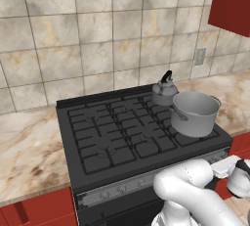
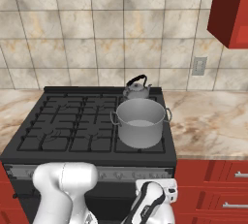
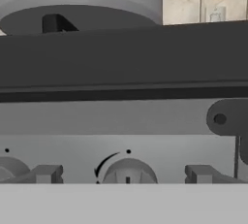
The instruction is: Pick the kettle from the cabinet and place it on a stove burner. Then pick the pot from the counter and place it on another stove burner. Finally, turn both burners on.
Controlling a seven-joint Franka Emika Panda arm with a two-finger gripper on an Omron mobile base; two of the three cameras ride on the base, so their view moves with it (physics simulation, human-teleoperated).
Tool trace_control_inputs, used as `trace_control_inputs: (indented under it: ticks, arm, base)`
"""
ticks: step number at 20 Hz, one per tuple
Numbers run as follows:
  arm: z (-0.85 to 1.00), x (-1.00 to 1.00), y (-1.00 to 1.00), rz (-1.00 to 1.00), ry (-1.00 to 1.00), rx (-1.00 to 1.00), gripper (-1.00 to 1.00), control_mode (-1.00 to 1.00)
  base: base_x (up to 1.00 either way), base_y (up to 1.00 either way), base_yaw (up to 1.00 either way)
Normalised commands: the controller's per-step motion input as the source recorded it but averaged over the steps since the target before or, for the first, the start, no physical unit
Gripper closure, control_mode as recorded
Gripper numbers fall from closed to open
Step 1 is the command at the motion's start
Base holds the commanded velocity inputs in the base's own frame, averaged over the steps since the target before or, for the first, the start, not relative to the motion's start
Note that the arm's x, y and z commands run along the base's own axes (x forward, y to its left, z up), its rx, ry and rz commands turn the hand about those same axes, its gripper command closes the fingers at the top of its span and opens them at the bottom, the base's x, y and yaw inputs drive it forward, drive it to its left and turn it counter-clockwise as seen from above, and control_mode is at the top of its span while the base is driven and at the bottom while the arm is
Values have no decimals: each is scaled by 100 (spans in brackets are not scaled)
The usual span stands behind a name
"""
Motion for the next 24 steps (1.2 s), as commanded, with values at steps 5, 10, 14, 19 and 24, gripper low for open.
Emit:
trace_control_inputs:
  ticks: [5,10,14,19,24]
  arm:
    - [-11,7,-10,0,0,0,-100,-100]
    - [-13,0,-9,0,0,0,-100,-100]
    - [-2,0,3,0,-3,0,-100,-100]
    - [0,0,20,0,-2,0,100,-100]
    - [0,1,21,0,-3,0,100,-100]
  base:
    - [0,0,0]
    - [0,0,0]
    - [0,0,0]
    - [0,0,0]
    - [0,0,0]
